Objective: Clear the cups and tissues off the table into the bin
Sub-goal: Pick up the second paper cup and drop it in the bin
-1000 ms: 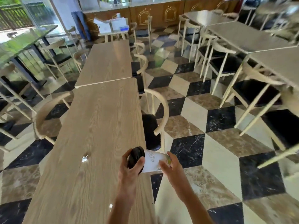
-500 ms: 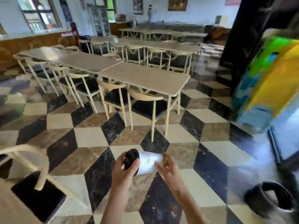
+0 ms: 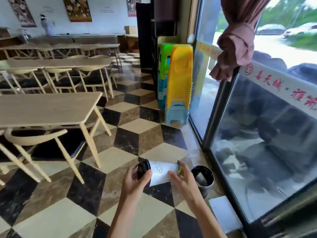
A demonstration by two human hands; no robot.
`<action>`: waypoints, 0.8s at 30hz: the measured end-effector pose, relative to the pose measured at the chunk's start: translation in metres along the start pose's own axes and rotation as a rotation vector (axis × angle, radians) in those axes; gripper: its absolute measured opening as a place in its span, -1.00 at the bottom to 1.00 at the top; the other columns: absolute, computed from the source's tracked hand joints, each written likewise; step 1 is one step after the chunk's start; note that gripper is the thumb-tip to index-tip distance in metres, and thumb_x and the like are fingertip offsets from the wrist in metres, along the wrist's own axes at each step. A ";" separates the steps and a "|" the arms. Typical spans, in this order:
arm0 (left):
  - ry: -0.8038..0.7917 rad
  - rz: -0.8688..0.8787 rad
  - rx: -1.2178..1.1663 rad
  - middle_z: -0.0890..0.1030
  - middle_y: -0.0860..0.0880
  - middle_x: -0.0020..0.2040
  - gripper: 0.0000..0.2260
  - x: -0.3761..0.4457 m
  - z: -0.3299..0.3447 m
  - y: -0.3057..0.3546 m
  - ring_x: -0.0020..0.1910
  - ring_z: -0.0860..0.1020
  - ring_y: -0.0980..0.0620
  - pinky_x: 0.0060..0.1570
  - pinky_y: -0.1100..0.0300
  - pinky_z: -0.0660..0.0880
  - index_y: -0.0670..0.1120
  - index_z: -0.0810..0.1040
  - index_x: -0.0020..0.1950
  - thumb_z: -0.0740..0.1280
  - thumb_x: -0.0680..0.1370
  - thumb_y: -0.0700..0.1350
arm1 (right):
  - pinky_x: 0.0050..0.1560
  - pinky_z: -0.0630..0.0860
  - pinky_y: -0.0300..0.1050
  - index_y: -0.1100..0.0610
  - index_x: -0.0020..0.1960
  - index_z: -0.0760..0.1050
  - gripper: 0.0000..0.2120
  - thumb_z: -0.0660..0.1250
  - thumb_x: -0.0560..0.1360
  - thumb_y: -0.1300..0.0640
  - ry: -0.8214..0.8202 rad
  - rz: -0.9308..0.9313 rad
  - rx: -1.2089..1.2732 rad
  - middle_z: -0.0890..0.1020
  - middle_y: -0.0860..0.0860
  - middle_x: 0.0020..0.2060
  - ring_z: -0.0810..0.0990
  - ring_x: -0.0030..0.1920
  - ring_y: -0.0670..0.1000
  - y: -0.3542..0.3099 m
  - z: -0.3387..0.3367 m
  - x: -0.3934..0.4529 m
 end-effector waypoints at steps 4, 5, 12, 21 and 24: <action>-0.125 -0.030 0.071 0.71 0.03 0.09 -0.47 0.040 0.090 -0.013 0.09 0.67 0.09 0.09 0.08 0.57 0.10 0.60 0.13 0.56 0.19 0.15 | 0.00 0.57 -0.34 0.13 0.49 0.27 -0.41 0.41 0.54 0.06 0.128 0.049 0.083 0.56 0.04 0.21 0.61 0.12 -0.08 0.014 -0.080 0.021; -0.154 -0.041 0.083 0.72 0.04 0.08 -0.47 0.050 0.109 -0.017 0.08 0.67 0.09 0.10 0.06 0.58 0.12 0.60 0.12 0.56 0.18 0.17 | 0.00 0.59 -0.29 0.11 0.48 0.28 -0.39 0.42 0.51 0.03 0.155 0.075 0.107 0.57 0.06 0.20 0.63 0.10 -0.07 0.020 -0.096 0.027; -0.311 -0.077 0.152 0.67 -0.01 0.13 -0.38 0.132 0.229 -0.042 0.15 0.63 -0.01 0.20 0.02 0.54 0.05 0.58 0.16 0.53 0.16 0.22 | 0.11 0.63 -0.11 0.11 0.44 0.32 -0.47 0.41 0.54 0.12 0.360 0.164 0.092 0.59 -0.04 0.12 0.66 0.06 -0.07 0.060 -0.191 0.097; -0.457 -0.137 0.212 0.65 0.10 0.08 -0.60 0.274 0.353 -0.074 0.09 0.62 0.13 0.10 0.11 0.58 0.13 0.57 0.14 0.58 0.35 0.05 | -0.18 0.64 -0.22 0.09 0.42 0.28 -0.51 0.38 0.55 0.19 0.468 0.276 0.068 0.58 0.11 0.09 0.68 -0.14 -0.12 0.089 -0.273 0.236; -0.499 -0.184 0.240 0.65 0.10 0.08 -0.49 0.312 0.381 -0.097 0.06 0.61 0.20 -0.06 0.30 0.53 0.15 0.58 0.13 0.53 0.21 0.20 | 0.04 0.65 -0.07 0.09 0.44 0.30 -0.48 0.39 0.54 0.13 0.493 0.346 0.035 0.58 0.09 0.15 0.67 -0.01 -0.04 0.107 -0.293 0.267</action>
Point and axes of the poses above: each hand's wrist, its own x-axis towards the middle knuckle, its own z-axis out of the palm, y = z × x, the point moved 7 cm from there along x, towards the middle knuckle
